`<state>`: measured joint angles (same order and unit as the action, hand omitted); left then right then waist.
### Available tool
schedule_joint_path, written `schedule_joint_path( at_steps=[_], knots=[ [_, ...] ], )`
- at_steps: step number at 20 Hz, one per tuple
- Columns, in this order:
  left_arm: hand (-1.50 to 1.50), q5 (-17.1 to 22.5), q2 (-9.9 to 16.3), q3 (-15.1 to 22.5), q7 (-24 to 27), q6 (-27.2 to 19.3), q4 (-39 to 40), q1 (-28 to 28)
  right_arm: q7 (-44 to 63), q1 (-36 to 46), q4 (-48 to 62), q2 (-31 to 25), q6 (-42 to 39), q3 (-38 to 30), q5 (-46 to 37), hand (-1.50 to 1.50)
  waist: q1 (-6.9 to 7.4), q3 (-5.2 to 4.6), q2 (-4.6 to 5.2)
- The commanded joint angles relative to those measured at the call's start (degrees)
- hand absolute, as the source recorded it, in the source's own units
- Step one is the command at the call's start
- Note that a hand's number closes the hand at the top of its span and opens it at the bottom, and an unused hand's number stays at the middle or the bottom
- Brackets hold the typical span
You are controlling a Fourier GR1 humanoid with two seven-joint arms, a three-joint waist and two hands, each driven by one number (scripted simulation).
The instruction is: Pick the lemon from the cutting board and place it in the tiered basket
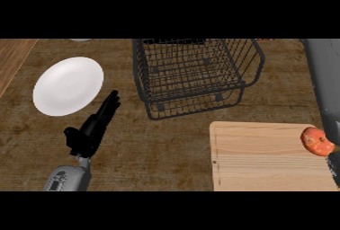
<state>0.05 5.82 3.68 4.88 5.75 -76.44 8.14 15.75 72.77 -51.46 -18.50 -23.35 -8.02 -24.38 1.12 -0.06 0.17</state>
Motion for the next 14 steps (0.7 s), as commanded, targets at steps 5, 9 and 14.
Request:
schedule_joint_path(
  at_steps=[5, 9, 14],
  knots=[
    [0.00, 1.0, 1.3, -0.4, 1.9, 2.7, -1.5, -2.6, -1.3, 7.7, 13.2, 7.5, 6.4, 1.9, -3.4, 1.50, 0.87, 0.01, 0.26],
    [0.00, -1.2, -0.7, 1.6, 2.1, 0.9, -1.5, -3.7, -1.5, 8.6, 15.2, 12.4, 9.3, 3.5, -4.6, 1.50, 0.55, 0.01, 0.15],
    [0.00, -1.1, -0.5, 0.6, 0.0, 0.6, -1.3, -0.5, -5.6, 9.7, 21.5, 14.4, 11.9, 1.3, -3.7, 1.50, 0.66, 0.02, 0.31]
  ],
)
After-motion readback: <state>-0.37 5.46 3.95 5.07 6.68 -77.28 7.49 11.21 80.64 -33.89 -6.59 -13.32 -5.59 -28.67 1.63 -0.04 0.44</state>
